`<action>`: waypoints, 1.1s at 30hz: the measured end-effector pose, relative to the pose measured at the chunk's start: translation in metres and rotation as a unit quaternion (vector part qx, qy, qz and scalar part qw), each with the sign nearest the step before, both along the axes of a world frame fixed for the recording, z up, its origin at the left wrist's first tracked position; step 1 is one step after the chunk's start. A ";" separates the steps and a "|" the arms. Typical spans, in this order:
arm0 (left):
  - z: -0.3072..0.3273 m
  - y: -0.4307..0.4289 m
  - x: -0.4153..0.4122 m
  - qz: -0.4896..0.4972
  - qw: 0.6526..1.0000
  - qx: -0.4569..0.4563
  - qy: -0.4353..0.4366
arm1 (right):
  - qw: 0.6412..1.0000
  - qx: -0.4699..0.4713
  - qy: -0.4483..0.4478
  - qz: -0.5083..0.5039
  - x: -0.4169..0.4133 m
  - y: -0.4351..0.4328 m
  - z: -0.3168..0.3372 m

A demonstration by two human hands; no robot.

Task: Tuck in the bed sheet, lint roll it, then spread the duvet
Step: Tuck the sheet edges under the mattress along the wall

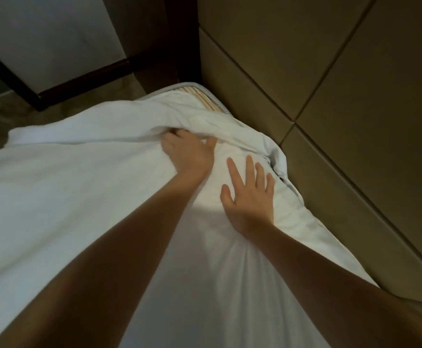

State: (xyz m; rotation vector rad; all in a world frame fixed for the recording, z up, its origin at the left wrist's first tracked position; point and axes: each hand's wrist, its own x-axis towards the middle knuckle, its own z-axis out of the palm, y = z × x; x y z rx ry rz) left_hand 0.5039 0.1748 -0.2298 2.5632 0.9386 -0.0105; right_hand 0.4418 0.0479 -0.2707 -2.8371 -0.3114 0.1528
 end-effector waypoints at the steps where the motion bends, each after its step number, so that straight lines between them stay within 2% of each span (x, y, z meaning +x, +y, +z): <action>1: 0.004 0.005 0.017 -0.023 0.999 -0.035 -0.018 | 1.000 -0.001 -0.013 -0.002 0.000 0.001 -0.003; 5: 0.019 0.024 0.069 -0.002 0.993 -0.117 -0.028 | 0.997 0.008 -0.080 0.005 0.002 -0.002 -0.018; 6: 0.021 0.023 0.072 -0.028 0.995 -0.096 -0.017 | 0.996 0.012 -0.086 0.004 0.002 -0.003 -0.022; 7: 0.023 0.023 0.074 -0.079 0.997 -0.016 -0.022 | 0.996 0.016 -0.089 0.003 0.003 -0.003 -0.025; 8: 0.027 0.025 0.074 -0.141 0.984 0.094 -0.055 | 0.995 0.019 -0.094 0.003 0.003 -0.003 -0.026; 10: 0.032 0.033 0.076 -0.263 0.931 0.231 -0.102 | 0.995 0.018 -0.098 0.005 0.003 -0.003 -0.029; 11: 0.034 0.040 0.079 -0.310 0.921 0.229 -0.052 | 0.995 0.017 -0.102 0.005 0.003 -0.004 -0.030; 12: 0.039 0.045 0.080 -0.325 0.927 0.184 0.027 | 0.994 0.016 -0.103 0.004 0.004 -0.004 -0.032; 14: 0.052 0.048 0.076 -0.323 0.922 0.117 0.178 | 0.994 0.016 -0.108 0.002 0.004 -0.004 -0.032; 17: 0.066 0.047 0.064 -0.348 0.899 0.082 0.251 | 0.994 0.016 -0.104 0.005 0.002 -0.006 -0.030; 19: 0.068 0.049 0.056 -0.381 0.863 0.089 0.320 | 0.995 0.016 -0.097 0.005 0.003 -0.006 -0.028; 20: 0.071 0.051 0.053 -0.395 0.837 0.117 0.361 | 0.995 0.018 -0.093 0.004 0.003 -0.006 -0.028; 24: 0.097 0.046 0.054 -0.378 0.785 0.161 0.464 | 0.996 0.023 -0.083 0.000 0.004 -0.004 -0.026; 28: 0.092 0.038 0.051 -0.385 0.799 0.168 0.430 | 0.997 0.030 -0.076 0.001 0.004 -0.004 -0.026; 29: 0.092 0.042 0.049 -0.376 0.812 0.170 0.412 | 0.996 0.031 -0.078 0.002 0.004 -0.004 -0.025; 30: 0.095 0.048 0.049 -0.356 0.843 0.164 0.367 | 0.996 0.031 -0.081 0.002 0.003 -0.004 -0.025; 32: 0.103 0.058 0.060 -0.289 0.939 0.124 0.139 | 0.996 0.031 -0.087 0.000 0.004 -0.005 -0.026; 33: 0.110 0.061 0.071 -0.251 0.962 0.108 0.019 | 0.996 0.031 -0.089 -0.001 0.003 -0.005 -0.026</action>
